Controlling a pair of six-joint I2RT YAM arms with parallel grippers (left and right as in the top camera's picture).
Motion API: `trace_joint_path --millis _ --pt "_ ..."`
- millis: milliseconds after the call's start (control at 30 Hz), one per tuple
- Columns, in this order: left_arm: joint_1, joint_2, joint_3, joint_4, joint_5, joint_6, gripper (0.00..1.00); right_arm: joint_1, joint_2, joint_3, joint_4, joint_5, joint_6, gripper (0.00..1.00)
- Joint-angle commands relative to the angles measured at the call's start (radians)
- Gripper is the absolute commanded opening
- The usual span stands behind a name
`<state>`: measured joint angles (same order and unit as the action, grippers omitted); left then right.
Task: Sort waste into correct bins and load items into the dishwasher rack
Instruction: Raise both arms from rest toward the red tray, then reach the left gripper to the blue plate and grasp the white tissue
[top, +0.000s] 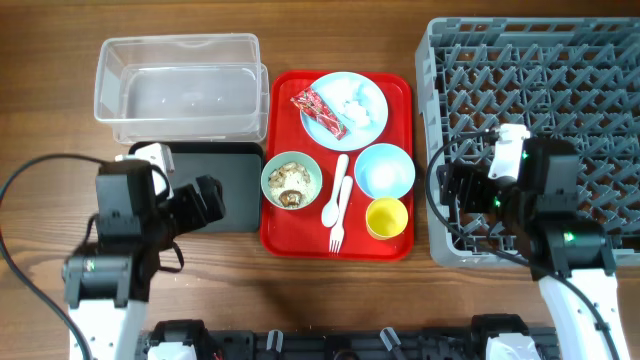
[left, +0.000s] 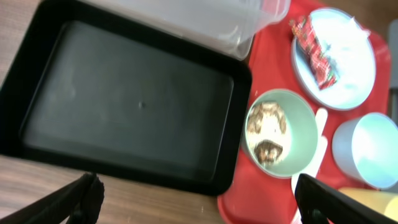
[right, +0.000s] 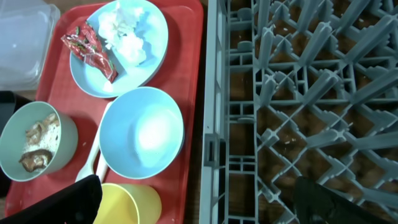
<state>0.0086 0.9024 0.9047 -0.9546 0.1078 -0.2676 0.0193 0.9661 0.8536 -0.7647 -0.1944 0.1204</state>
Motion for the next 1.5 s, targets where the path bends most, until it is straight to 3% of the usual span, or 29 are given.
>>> trace_joint_path --millis 0,100,333,600,700,1067,1267,1467 --pt "-0.002 0.059 0.043 -0.032 0.023 -0.002 1.0 0.002 0.008 0.027 -0.012 -0.017 0.011 1.0" --pt "-0.002 0.082 0.043 -0.017 0.023 -0.002 1.0 0.002 0.003 0.027 0.012 -0.009 0.011 1.0" --pt "-0.011 0.164 0.076 0.191 0.146 -0.024 1.0 0.002 0.003 0.027 0.004 0.072 0.018 1.0" --pt "-0.156 0.554 0.398 0.204 0.12 0.007 1.0 0.002 0.003 0.027 -0.011 0.171 0.082 1.0" --pt "-0.233 0.697 0.514 0.298 0.108 0.045 1.0 0.002 0.003 0.027 -0.011 0.173 0.092 1.0" --pt "-0.442 1.022 0.522 0.811 0.093 0.059 1.0 0.002 0.004 0.027 -0.012 0.172 0.092 1.0" --pt "-0.506 1.164 0.522 0.941 0.065 0.059 0.99 0.002 0.004 0.027 -0.024 0.172 0.092 1.0" --pt "-0.522 1.245 0.522 0.966 -0.013 0.059 0.99 0.002 0.006 0.027 -0.039 0.172 0.092 1.0"
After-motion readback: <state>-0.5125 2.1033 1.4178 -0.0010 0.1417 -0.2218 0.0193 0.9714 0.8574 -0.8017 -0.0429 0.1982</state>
